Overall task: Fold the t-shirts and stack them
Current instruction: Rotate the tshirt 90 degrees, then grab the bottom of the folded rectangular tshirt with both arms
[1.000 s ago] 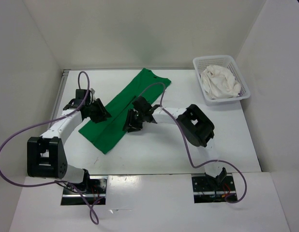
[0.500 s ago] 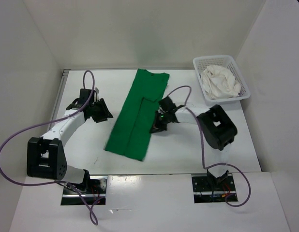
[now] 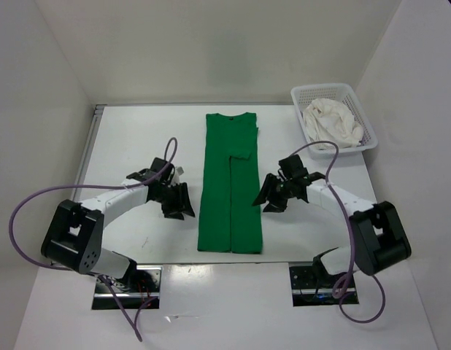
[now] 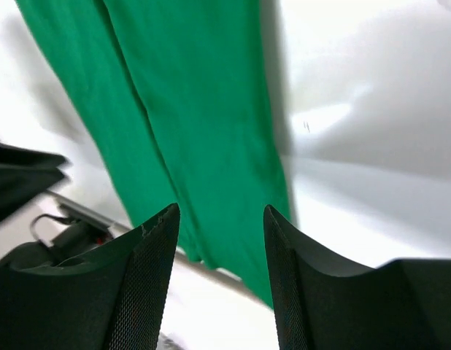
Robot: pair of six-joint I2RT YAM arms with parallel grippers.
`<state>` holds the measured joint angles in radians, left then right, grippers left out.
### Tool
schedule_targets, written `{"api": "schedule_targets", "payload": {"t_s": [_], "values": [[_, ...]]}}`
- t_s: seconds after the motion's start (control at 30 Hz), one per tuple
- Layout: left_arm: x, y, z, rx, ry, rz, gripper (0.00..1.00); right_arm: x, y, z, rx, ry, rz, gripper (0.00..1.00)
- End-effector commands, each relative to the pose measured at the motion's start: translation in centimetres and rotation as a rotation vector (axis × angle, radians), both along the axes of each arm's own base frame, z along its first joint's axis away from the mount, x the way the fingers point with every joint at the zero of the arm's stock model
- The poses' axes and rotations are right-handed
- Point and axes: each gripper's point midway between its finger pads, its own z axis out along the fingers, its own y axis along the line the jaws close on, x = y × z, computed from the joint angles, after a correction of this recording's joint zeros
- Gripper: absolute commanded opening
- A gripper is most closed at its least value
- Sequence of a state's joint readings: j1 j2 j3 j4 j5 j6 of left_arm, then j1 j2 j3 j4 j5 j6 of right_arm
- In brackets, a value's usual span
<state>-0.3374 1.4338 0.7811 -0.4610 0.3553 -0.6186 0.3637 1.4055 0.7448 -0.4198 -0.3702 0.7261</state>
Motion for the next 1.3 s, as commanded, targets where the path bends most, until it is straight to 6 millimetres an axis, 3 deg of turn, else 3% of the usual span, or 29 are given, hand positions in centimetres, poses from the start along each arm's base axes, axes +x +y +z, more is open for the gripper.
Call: {"api": "schedule_targets", "payload": {"t_s": [0.0,0.27,0.33,0.43,0.63,0.87,1.07,1.13,1.27], "values": [[-4.2,-2.4,0.2,-0.059,0.118,-0.099,0.57,-3.6,-0.9,-0.6,0.017,0.095,-0.104,0.56],[-9.1,-3.4,-0.8,-0.074,0.253,-0.156,0.57,-8.8,-2.0,-2.3,-0.027,0.199,-0.203,0.54],[-10.3,-3.7,-1.6,-0.059,0.304,-0.176,0.57,-10.4,-1.4,-2.8,-0.026,0.226,-0.166,0.54],[-11.2,-4.1,-1.8,-0.064,0.323,-0.187,0.57,-12.0,-0.6,-3.2,0.000,0.261,-0.139,0.54],[-12.7,-4.1,-2.5,-0.072,0.364,-0.191,0.46,-14.3,0.0,-4.1,0.059,0.321,-0.137,0.45],[-12.7,-4.3,-2.9,-0.076,0.359,-0.197,0.46,-13.8,0.3,-4.5,0.074,0.302,-0.134,0.40],[-11.1,-5.1,-1.6,-0.096,0.286,-0.183,0.46,-11.8,1.0,-3.7,0.054,0.256,-0.108,0.31],[-10.8,-5.2,-0.5,-0.110,0.248,-0.166,0.52,-11.8,0.9,-3.9,0.037,0.256,-0.105,0.31],[-10.6,-5.2,-0.4,-0.110,0.239,-0.153,0.60,-11.7,0.8,-3.9,0.030,0.251,-0.110,0.35]]}}
